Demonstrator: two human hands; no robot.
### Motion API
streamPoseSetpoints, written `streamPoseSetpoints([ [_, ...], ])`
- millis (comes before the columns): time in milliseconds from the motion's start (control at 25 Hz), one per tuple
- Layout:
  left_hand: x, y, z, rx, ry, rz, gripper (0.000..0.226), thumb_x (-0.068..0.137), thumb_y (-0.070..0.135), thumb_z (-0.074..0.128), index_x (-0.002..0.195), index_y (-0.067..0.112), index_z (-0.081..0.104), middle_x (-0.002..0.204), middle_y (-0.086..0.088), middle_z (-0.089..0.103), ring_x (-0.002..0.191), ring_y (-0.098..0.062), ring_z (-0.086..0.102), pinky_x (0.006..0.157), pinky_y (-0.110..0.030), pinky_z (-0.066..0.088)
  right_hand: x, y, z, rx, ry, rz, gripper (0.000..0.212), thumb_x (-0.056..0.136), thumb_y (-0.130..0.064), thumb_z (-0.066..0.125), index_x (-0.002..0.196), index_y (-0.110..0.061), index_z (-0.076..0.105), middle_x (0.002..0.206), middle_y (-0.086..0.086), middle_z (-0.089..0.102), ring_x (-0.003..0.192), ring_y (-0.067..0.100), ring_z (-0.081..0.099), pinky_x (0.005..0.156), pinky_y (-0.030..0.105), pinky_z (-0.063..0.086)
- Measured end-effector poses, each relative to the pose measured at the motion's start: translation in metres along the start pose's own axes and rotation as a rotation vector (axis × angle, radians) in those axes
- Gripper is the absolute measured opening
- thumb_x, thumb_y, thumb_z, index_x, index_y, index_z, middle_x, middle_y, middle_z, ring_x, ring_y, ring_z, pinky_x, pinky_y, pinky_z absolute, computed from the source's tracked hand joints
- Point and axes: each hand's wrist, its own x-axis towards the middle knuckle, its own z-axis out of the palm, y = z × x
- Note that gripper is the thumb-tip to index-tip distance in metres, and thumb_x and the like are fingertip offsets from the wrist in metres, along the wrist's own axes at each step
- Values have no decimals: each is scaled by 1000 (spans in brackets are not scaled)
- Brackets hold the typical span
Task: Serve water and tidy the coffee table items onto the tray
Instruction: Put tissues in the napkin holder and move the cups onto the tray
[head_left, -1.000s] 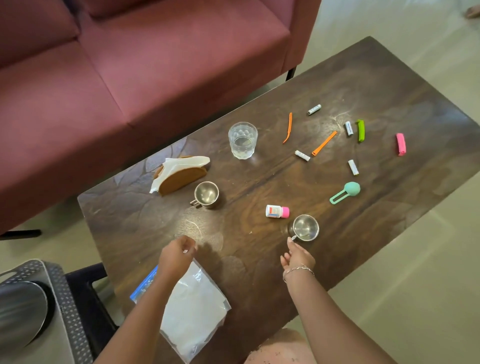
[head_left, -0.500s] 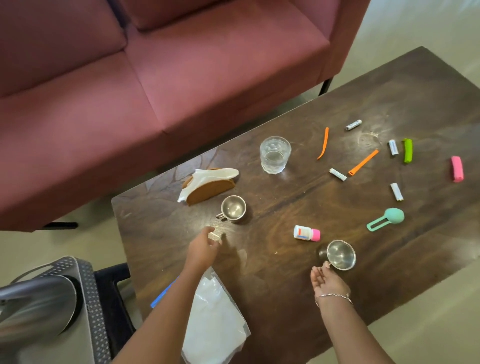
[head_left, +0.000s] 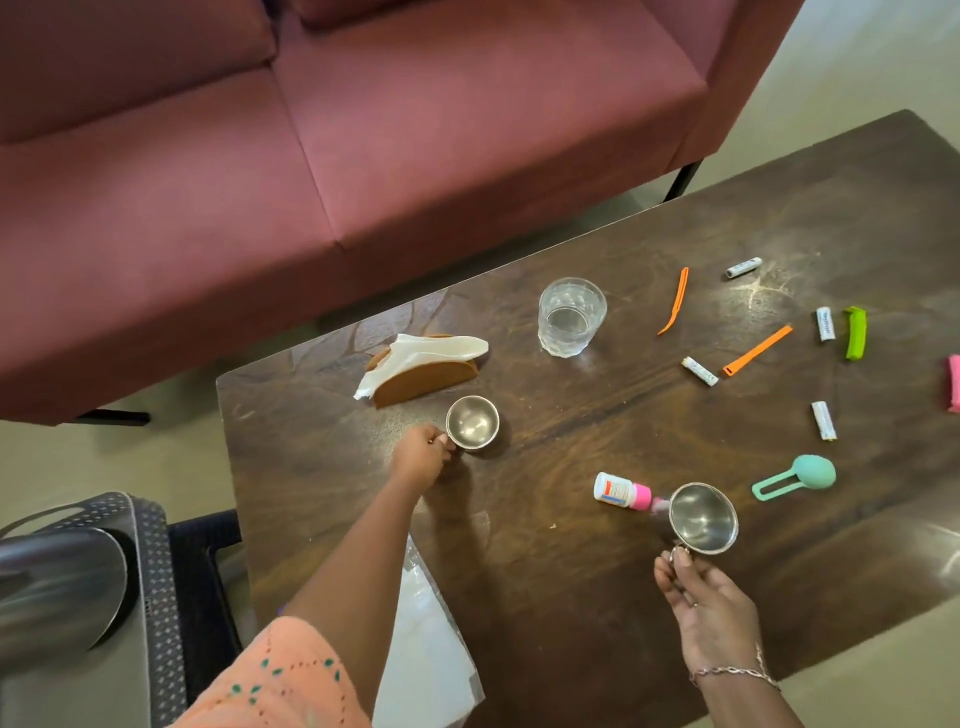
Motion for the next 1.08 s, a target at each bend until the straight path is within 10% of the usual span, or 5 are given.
streamPoseSetpoints([
  [680, -134, -84, -60, -905, 196, -225, 31, 95, 1, 41, 69, 4, 58, 65, -13, 58, 59, -19, 55, 44, -17, 49, -80, 30, 102, -324, -475, 28, 8, 83, 10, 56, 80, 2, 56, 74, 10, 56, 51, 4, 65, 54, 11, 54],
  [1080, -182, -247, -149, -1035, 383, -317, 33, 96, 5, 40, 68, 6, 57, 67, -10, 60, 63, -17, 56, 61, -23, 48, -199, 174, 169, -598, -801, 142, 4, 73, 4, 65, 74, 3, 61, 65, 10, 60, 60, 14, 62, 54, 14, 54],
])
